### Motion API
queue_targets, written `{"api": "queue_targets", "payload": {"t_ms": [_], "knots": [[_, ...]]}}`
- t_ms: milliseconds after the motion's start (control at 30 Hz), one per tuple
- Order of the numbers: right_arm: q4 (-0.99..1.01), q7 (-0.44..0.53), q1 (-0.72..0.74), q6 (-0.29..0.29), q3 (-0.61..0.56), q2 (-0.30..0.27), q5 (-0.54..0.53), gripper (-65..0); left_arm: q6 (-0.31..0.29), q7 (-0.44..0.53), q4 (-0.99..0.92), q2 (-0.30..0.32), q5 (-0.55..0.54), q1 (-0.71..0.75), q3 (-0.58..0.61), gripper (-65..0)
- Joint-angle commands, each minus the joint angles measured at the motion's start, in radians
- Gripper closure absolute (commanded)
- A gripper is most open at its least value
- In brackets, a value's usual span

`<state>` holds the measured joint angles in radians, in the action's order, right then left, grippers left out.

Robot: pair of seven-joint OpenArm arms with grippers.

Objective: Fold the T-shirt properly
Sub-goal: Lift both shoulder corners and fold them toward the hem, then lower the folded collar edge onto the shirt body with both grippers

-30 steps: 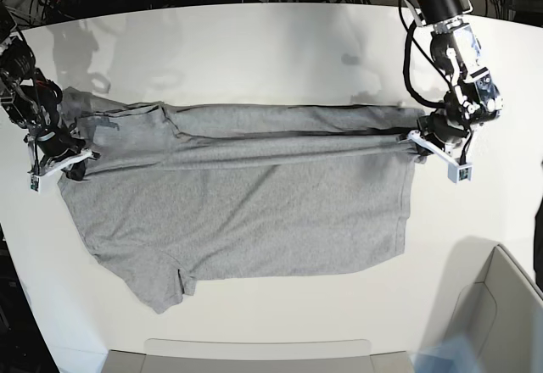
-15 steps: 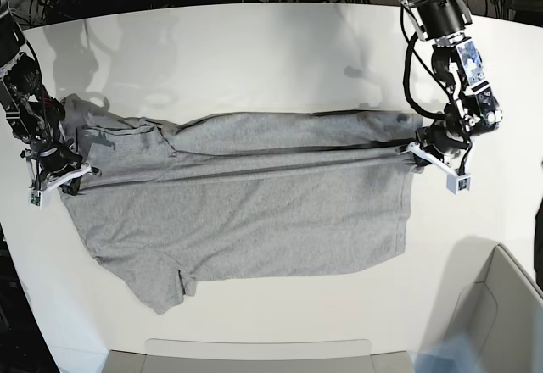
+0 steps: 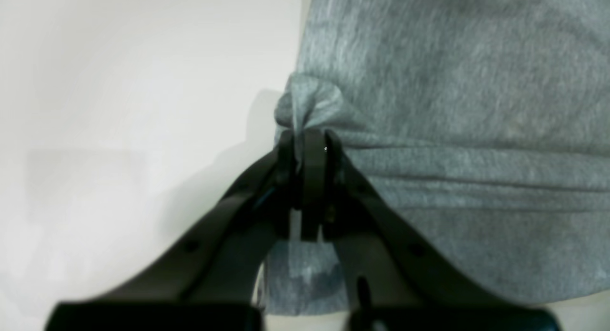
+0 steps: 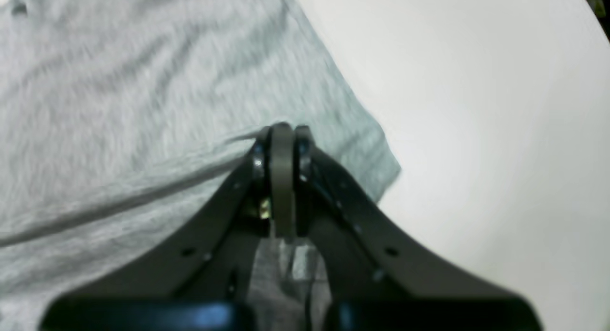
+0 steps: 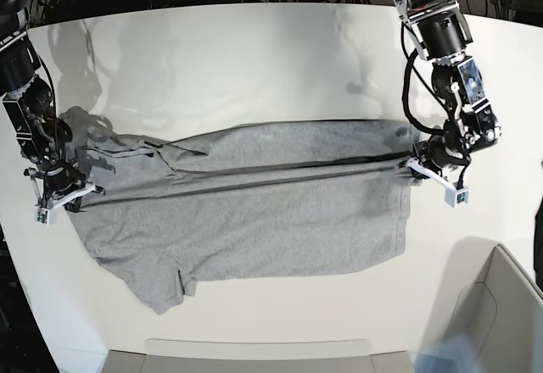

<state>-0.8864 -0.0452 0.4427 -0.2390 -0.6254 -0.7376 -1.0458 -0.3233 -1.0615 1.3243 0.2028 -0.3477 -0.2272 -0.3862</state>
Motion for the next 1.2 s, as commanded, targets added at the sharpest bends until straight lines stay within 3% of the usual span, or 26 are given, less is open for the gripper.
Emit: {"api": "queue_targets", "payload": {"t_ms": [0, 67, 233, 333, 467, 533, 733, 900, 1167], "knots": [[0.008, 0.034, 0.040, -0.018, 0.019, -0.027, 0.014, 0.0, 0.008, 0.028, 0.016, 0.020, 0.011, -0.024, -0.003, 0.0], [0.013, 0.034, 0.049, -0.016, 0.012, -0.023, 0.023, -1.4, 0.008, 0.030, 0.018, 0.020, 0.011, -0.022, -0.003, 0.0], [-0.007, -0.060, 0.063, -0.015, 0.019, -0.021, 0.022, -21.8, 0.008, 0.027, 0.033, 0.020, 0.011, -0.016, -0.003, -15.5], [-0.067, -0.086, 0.064, 0.008, 0.022, -0.029, 0.017, -30.3, 0.008, 0.023, 0.100, 0.019, 0.011, 0.001, -0.003, -17.7], [-0.155, -0.120, 0.015, 0.017, 0.129, -0.030, 0.017, -31.2, 0.008, 0.019, 0.203, 0.016, 0.011, 0.035, -0.003, -18.0], [-0.225, -0.183, -0.032, 0.017, 0.223, -0.026, 0.017, -31.2, 0.008, -0.013, 0.235, 0.016, 0.011, 0.042, -0.003, -18.0], [-0.472, -0.304, -0.276, 0.017, 0.494, -0.009, 0.017, -31.2, 0.008, -0.059, 0.275, 0.016, 0.009, 0.050, -0.004, -18.0], [-0.561, -0.310, -0.480, 0.019, 0.681, 0.037, 0.022, -31.2, 0.008, -0.056, 0.329, 0.016, 0.009, 0.119, -0.004, -18.0], [-0.584, -0.307, -0.638, 0.020, 0.858, 0.069, 0.023, -31.1, 0.008, -0.058, 0.369, 0.014, 0.005, 0.159, -0.004, -18.0]]}}
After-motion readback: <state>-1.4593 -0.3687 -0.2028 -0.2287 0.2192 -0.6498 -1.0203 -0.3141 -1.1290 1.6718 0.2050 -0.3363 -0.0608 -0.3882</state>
